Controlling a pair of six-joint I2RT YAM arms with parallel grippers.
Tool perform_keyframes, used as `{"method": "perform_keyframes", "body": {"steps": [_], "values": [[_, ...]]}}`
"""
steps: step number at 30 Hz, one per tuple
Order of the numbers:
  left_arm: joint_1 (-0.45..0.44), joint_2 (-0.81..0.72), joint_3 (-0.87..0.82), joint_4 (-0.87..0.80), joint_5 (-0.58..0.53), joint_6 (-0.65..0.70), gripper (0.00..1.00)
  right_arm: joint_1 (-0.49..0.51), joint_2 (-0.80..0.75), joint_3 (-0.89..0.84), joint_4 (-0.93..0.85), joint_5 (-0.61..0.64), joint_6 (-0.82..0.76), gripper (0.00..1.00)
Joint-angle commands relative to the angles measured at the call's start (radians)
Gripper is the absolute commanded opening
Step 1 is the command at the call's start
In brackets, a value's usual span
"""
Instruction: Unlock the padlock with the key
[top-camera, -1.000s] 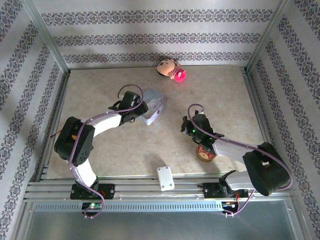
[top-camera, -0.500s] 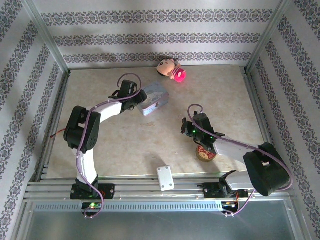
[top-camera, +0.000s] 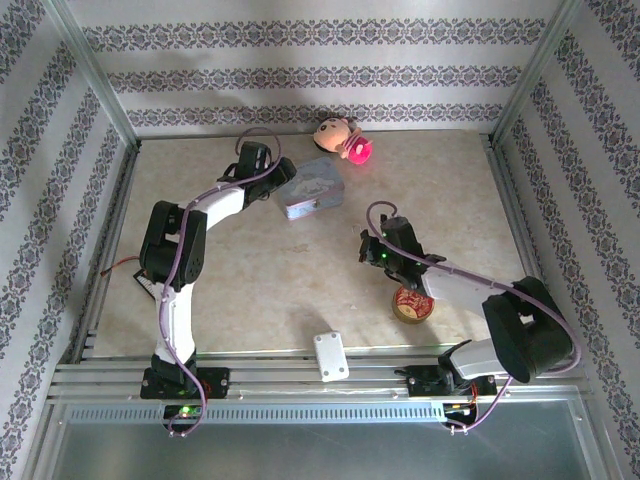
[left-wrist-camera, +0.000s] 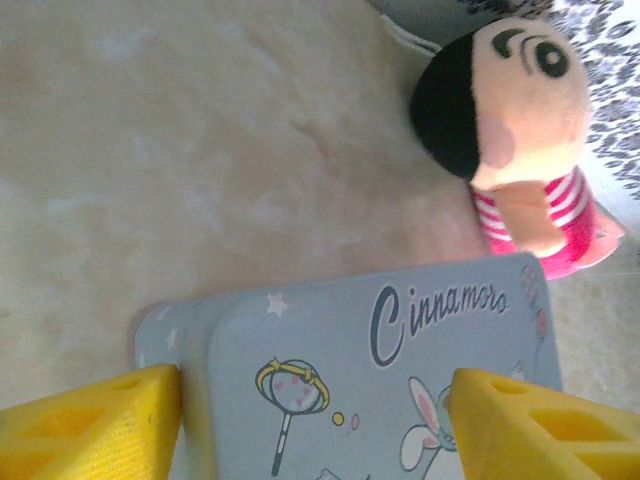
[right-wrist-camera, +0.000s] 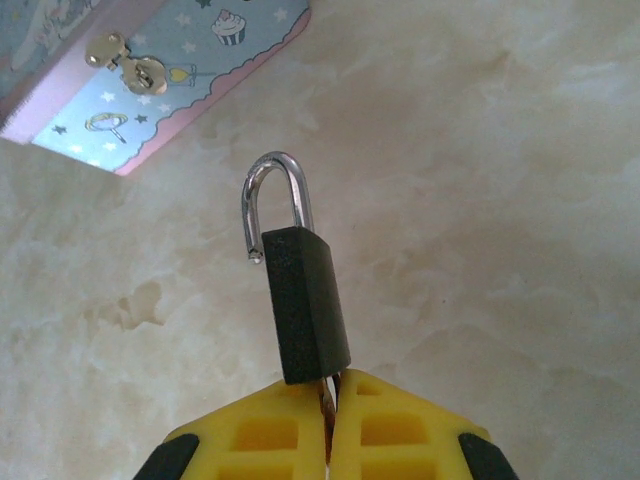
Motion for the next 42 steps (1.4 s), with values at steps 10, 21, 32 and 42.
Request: {"method": "perform_keyframes", "body": {"steps": [10,21,32,42], "values": [[0.038,0.151,0.208,0.071,0.184,-0.058,0.72,-0.041,0.12,0.1,-0.069,0.053,-0.065,0.0],[0.047,0.133,0.237,0.019,0.189,-0.032,0.77,-0.046,0.144,0.095,-0.071,0.081,-0.013,0.0],[0.095,-0.11,-0.039,0.044,0.067,-0.007,0.87,-0.046,0.162,0.079,-0.046,0.078,0.025,0.0],[0.137,-0.359,-0.341,0.11,0.056,0.029,0.99,-0.046,0.199,0.097,-0.049,0.077,0.034,0.0]]}}
